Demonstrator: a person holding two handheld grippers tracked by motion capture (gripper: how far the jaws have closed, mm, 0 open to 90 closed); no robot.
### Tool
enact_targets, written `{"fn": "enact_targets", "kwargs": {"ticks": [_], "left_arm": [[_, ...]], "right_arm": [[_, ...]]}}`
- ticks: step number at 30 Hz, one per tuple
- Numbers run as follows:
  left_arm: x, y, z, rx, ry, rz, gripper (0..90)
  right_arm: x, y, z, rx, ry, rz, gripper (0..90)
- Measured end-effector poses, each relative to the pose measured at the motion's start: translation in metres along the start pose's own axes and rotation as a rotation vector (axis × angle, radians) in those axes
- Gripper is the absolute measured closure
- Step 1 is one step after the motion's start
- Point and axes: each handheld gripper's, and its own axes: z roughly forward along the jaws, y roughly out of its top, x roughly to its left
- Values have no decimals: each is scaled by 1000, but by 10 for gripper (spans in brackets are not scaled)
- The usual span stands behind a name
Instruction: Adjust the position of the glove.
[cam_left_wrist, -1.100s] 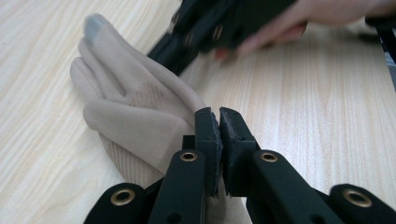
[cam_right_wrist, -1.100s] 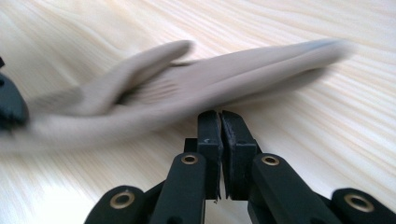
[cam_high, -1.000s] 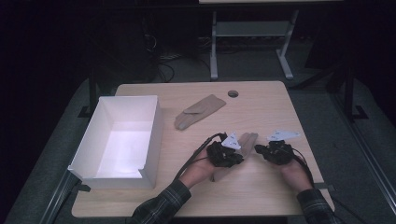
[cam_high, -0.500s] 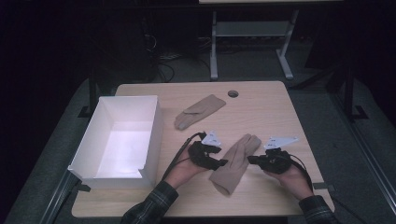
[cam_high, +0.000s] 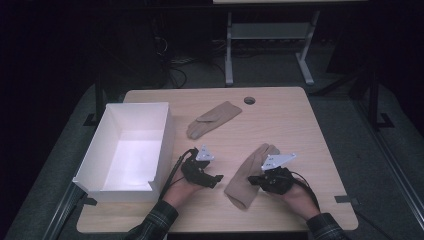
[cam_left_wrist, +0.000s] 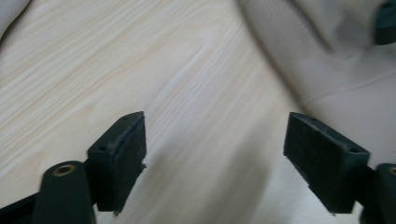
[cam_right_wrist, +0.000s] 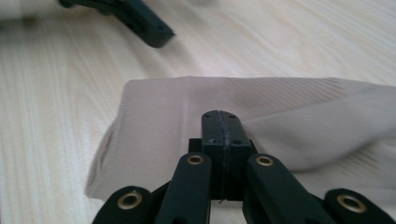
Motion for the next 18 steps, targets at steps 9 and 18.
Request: {"fn": "enact_targets", "kwargs": {"ticks": [9,18], "left_arm": [[9,-10,7,-25,12,28,131],[9,-13,8,-51,16,17,128]], "right_arm": [[10,-3,14,65,26,-30,900],[2,-16,-1,87,13,2,900]]}}
